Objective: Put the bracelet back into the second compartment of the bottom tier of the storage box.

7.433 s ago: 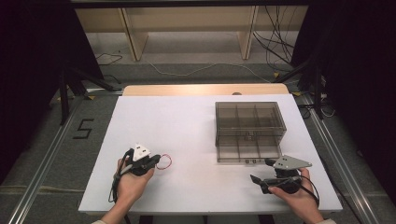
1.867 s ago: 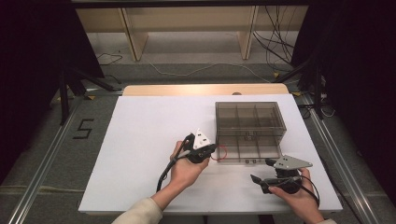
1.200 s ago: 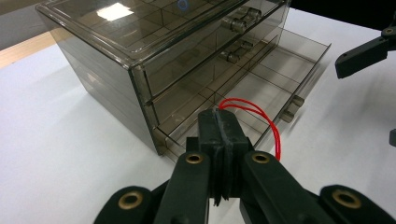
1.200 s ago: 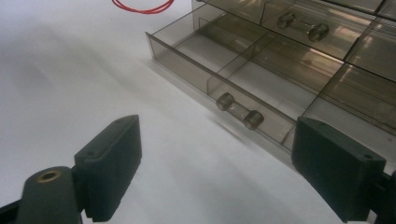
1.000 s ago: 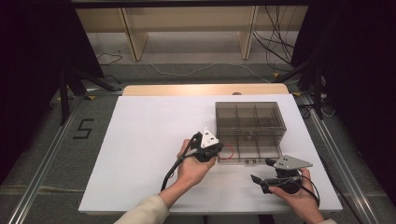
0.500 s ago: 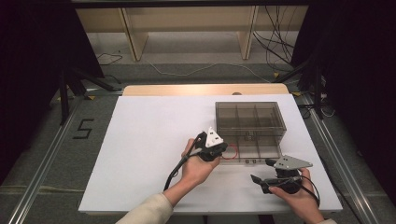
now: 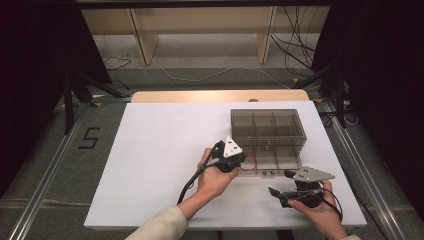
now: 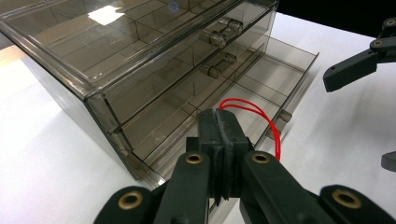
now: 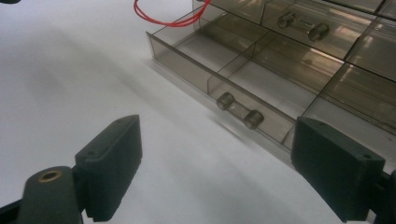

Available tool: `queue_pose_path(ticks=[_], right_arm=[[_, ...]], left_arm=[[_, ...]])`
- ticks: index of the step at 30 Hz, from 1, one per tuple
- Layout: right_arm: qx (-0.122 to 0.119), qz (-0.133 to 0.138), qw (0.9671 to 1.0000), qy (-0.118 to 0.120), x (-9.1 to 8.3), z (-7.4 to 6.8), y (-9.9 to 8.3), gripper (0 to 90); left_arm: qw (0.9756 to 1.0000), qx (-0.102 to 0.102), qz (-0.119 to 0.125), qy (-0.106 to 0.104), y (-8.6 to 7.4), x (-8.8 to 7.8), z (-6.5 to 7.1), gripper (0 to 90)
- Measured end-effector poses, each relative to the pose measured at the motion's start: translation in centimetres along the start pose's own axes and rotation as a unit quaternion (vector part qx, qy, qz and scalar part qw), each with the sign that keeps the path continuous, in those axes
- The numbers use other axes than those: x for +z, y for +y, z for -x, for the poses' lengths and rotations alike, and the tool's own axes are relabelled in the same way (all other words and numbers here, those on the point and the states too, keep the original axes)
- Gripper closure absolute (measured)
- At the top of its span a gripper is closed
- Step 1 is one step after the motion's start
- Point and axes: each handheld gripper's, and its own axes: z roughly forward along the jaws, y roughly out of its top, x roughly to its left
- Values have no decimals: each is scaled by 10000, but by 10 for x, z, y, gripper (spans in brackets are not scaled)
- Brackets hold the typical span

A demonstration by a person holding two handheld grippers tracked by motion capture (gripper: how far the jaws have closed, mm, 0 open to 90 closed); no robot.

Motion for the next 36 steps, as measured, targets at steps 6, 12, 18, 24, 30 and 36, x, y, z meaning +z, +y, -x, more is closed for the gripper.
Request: queue_pose_path(ticks=[6, 12, 18, 24, 30, 36], right_arm=[[-2, 0, 10000, -1, 0, 0, 0, 174], [-9, -8, 10000, 1, 0, 0, 0, 175], [41, 11, 10000, -6, 0, 0, 0, 175], [45, 9, 10000, -5, 0, 0, 0, 176], [42, 6, 10000, -1, 0, 0, 0, 177], [5, -5, 10000, 9, 0, 0, 0, 177]], left_arm=[[10000, 8, 10, -27, 2, 3, 2, 897], [10000, 50, 5, -48, 4, 5, 3, 897], [10000, 69, 19, -68, 7, 9, 6, 898], [9999, 101, -3, -99, 8, 12, 8, 897], [9998, 127, -26, -139, 10, 17, 11, 897], [9997, 147, -30, -177, 12, 21, 14, 897]])
